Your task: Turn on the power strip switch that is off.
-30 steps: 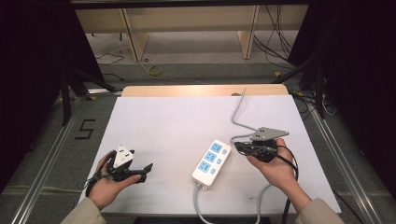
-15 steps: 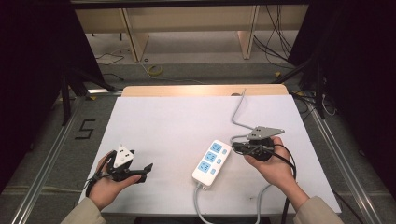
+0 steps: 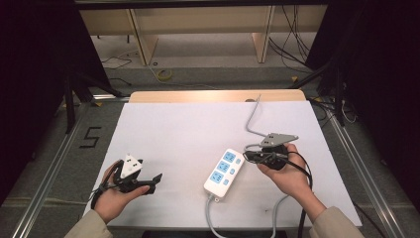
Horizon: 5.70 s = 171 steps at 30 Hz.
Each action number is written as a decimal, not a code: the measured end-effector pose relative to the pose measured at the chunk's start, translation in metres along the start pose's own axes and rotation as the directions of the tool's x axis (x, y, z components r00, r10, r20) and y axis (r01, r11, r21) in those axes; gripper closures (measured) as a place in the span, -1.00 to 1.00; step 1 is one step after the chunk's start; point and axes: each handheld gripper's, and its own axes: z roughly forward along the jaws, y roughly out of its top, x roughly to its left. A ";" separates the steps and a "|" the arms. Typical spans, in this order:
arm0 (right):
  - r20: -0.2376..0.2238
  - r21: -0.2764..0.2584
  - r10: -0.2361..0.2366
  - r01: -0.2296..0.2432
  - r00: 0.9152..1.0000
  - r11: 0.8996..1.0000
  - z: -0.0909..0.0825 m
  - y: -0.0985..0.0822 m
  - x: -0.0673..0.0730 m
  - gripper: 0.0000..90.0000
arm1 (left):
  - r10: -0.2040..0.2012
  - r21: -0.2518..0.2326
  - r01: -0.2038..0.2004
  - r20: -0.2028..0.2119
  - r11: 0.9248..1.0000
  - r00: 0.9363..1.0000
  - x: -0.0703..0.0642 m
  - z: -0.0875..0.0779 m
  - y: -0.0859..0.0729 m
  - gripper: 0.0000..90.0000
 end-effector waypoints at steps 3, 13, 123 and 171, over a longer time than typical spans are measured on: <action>0.000 0.004 -0.002 0.002 1.000 1.000 0.000 0.001 0.000 1.00 | 0.000 0.000 0.000 0.000 1.000 1.000 0.000 0.000 0.000 -0.63; -0.010 0.028 0.002 -0.002 1.000 1.000 0.004 0.004 -0.001 1.00 | 0.001 -0.001 -0.001 0.001 1.000 1.000 0.000 0.000 0.000 -0.63; -0.147 0.407 -0.062 0.117 0.987 0.906 0.068 0.030 0.020 1.00 | 0.005 0.005 -0.005 0.006 1.000 1.000 -0.001 0.001 0.000 -0.63; -0.138 0.455 -0.085 0.139 0.987 0.880 0.080 0.027 0.023 1.00 | 0.005 0.006 -0.005 0.010 1.000 1.000 -0.002 0.001 0.000 -0.63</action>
